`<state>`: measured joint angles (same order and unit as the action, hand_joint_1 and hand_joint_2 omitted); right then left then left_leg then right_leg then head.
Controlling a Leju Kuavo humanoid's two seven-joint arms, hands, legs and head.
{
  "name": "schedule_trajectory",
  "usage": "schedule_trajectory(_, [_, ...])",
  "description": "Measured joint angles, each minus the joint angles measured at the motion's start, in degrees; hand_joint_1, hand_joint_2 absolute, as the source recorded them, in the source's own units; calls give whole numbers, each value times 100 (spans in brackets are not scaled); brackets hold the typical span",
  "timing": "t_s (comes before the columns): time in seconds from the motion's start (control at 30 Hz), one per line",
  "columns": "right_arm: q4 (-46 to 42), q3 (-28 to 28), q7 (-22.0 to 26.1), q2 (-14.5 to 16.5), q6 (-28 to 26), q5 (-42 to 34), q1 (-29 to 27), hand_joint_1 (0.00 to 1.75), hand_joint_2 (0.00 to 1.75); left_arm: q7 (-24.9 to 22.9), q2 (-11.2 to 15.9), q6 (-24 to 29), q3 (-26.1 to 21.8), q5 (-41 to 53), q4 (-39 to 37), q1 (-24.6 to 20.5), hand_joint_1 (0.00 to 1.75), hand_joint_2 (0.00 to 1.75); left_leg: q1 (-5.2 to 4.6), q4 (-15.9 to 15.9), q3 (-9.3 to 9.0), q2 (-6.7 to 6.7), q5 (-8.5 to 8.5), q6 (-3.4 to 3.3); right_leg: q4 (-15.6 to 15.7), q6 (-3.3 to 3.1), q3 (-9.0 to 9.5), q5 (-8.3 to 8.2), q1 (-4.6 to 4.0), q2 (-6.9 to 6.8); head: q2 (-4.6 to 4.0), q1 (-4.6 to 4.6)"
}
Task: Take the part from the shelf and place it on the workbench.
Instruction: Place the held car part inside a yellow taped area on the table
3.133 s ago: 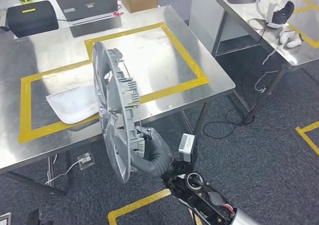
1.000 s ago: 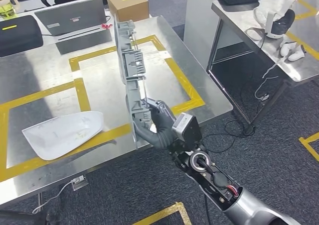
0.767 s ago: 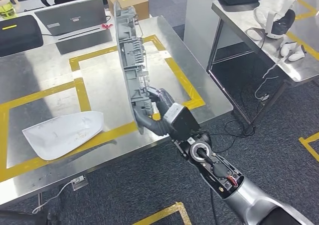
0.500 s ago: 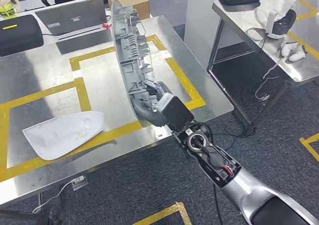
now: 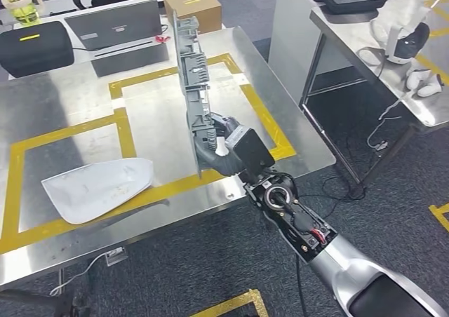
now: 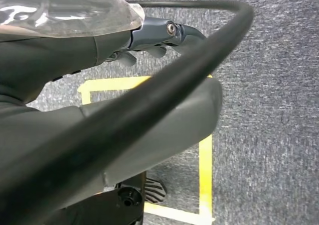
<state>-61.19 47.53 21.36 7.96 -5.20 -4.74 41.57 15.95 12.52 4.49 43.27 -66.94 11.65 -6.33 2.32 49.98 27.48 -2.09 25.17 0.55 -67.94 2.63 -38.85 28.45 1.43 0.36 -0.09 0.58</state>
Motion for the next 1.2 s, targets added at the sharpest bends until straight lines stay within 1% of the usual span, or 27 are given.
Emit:
schedule_trajectory(0.03, [28,-19,2,-1,-14,-15,0,155,175,0,-3,-2,1,1,0,-1,0,0,38,55,-9,-57,51,58,366,54,148,-230,48,25,0,10])
schedule_trajectory(0.07, [60,-39,4,-8,-28,-33,0,155,175,2,1,-3,1,1,-1,-2,0,0,70,111,-1,-113,104,120,708,113,315,-379,82,113,0,27])
schedule_trajectory(0.1, [91,-55,9,-13,-38,-50,1,155,175,3,7,-2,1,0,-2,-4,0,0,89,197,32,-166,151,181,1003,142,469,-452,109,202,0,53])
schedule_trajectory(0.13, [122,-73,17,-21,-45,-68,-6,155,175,8,11,-2,1,0,-2,-5,0,0,99,266,83,-210,174,235,1142,137,548,-442,115,281,0,69])
schedule_trajectory(0.17, [153,-92,28,-29,-53,-87,-17,155,175,11,15,-1,1,0,-3,-2,0,0,103,306,142,-244,171,277,1140,107,569,-376,101,326,0,69])
schedule_trajectory(0.23, [192,-138,52,-35,-68,-122,-43,155,175,15,10,-1,1,0,-3,20,0,0,121,341,215,-268,153,337,1123,7,565,-343,84,257,0,31])
schedule_trajectory(0.3, [212,-185,71,-36,-83,-150,-46,155,175,15,8,-1,1,-1,-3,29,0,0,114,599,355,-70,241,365,1146,-75,602,-316,83,163,-1,-63])
schedule_trajectory(0.37, [237,-233,81,-38,-97,-172,-45,155,175,16,7,-1,1,-1,-2,12,0,0,71,1341,777,151,494,363,1172,-153,641,-287,62,52,-1,-180])
schedule_trajectory(0.43, [270,-275,88,-42,-110,-190,-58,155,175,16,5,-1,1,-2,-2,11,0,0,35,2118,1292,179,690,338,1174,-212,666,-251,19,-65,0,-256])
schedule_trajectory(0.47, [283,-293,91,-43,-116,-196,-66,155,175,16,5,-1,1,-2,-2,16,0,0,21,2255,1433,179,643,311,1175,-240,688,-229,-5,-120,-1,-285])
schedule_trajectory(0.5, [292,-311,93,-44,-123,-202,-70,155,175,16,5,-1,1,-2,-2,21,0,0,5,2146,1446,184,479,271,1176,-260,717,-207,-25,-170,-1,-309])
schedule_trajectory(0.53, [297,-326,93,-44,-130,-210,-71,155,175,16,7,1,1,-2,-3,26,0,0,-21,1818,1339,209,229,220,1178,-272,753,-182,-42,-214,-1,-329])
schedule_trajectory(0.6, [302,-354,92,-44,-137,-221,-69,155,175,16,15,3,1,-2,-3,23,0,0,-128,1001,1018,431,-180,106,1183,-267,813,-133,-75,-292,0,-375])
schedule_trajectory(0.63, [305,-365,92,-45,-138,-225,-70,155,175,16,19,4,1,-2,-3,13,0,0,-182,725,908,538,-261,62,1187,-252,824,-114,-94,-330,0,-398])
schedule_trajectory(0.67, [311,-376,92,-47,-138,-225,-72,155,175,16,21,4,1,-3,-3,1,0,0,-225,587,862,609,-265,34,1196,-234,830,-99,-112,-376,0,-408])
schedule_trajectory(0.7, [317,-386,94,-49,-139,-225,-73,155,175,16,21,4,1,-4,-3,-6,0,0,-248,552,853,593,-243,20,1209,-214,838,-88,-130,-428,0,-410])
schedule_trajectory(0.73, [322,-395,96,-50,-142,-225,-73,155,175,16,20,4,1,-4,-2,-8,0,0,-237,525,846,533,-237,6,1225,-191,854,-72,-135,-487,0,-404])
schedule_trajectory(0.8, [327,-424,103,-54,-152,-226,-72,155,175,16,16,4,2,-2,-2,2,0,0,-205,479,806,418,-241,-35,1103,-152,823,60,-129,-419,0,-372])
schedule_trajectory(0.83, [329,-440,108,-60,-156,-228,-73,155,175,16,15,4,2,2,-2,0,0,0,-188,459,780,362,-242,-63,861,-139,721,200,-124,-319,-1,-345])
schedule_trajectory(0.9, [343,-464,117,-86,-162,-235,-90,155,175,16,13,4,3,11,-2,-11,0,0,-184,454,755,239,-230,-110,49,-134,336,548,-119,-112,-1,-271])
schedule_trajectory(0.93, [351,-473,123,-103,-163,-238,-105,155,175,15,13,4,3,15,-2,-16,0,0,-191,457,747,168,-222,-123,-327,-129,135,653,-121,-71,-1,-235])
schedule_trajectory(0.97, [358,-481,129,-119,-166,-240,-120,155,175,15,12,4,4,16,-2,-16,0,0,-197,460,733,94,-212,-131,-528,-129,4,655,-124,-51,0,-207])
schedule_trajectory(1.0, [362,-490,134,-129,-169,-241,-133,155,175,14,10,4,4,16,-2,-15,0,0,-204,464,712,19,-200,-136,-484,-137,-16,530,-125,-39,0,-184])
schedule_trajectory(1.03, [362,-502,138,-135,-172,-241,-139,155,175,13,8,4,5,16,-2,-14,0,0,-209,468,681,-56,-184,-135,-199,-155,76,299,-127,-19,0,-159])
schedule_trajectory(1.1, [364,-524,139,-143,-179,-234,-140,155,175,9,-7,4,7,16,-2,-17,0,0,-212,476,633,-187,-149,-119,626,-224,408,-174,-128,155,-1,-119])
schedule_trajectory(1.13, [366,-534,142,-148,-181,-230,-137,155,175,4,-11,4,9,16,-2,-24,0,0,-203,484,636,-245,-144,-101,925,-252,541,-309,-127,253,-1,-116])
schedule_trajectory(1.2, [369,-548,147,-157,-187,-222,-134,155,175,-4,-21,4,14,16,-3,-24,0,0,-160,486,679,-333,-164,-45,1117,-289,648,-347,-143,339,-1,-90])
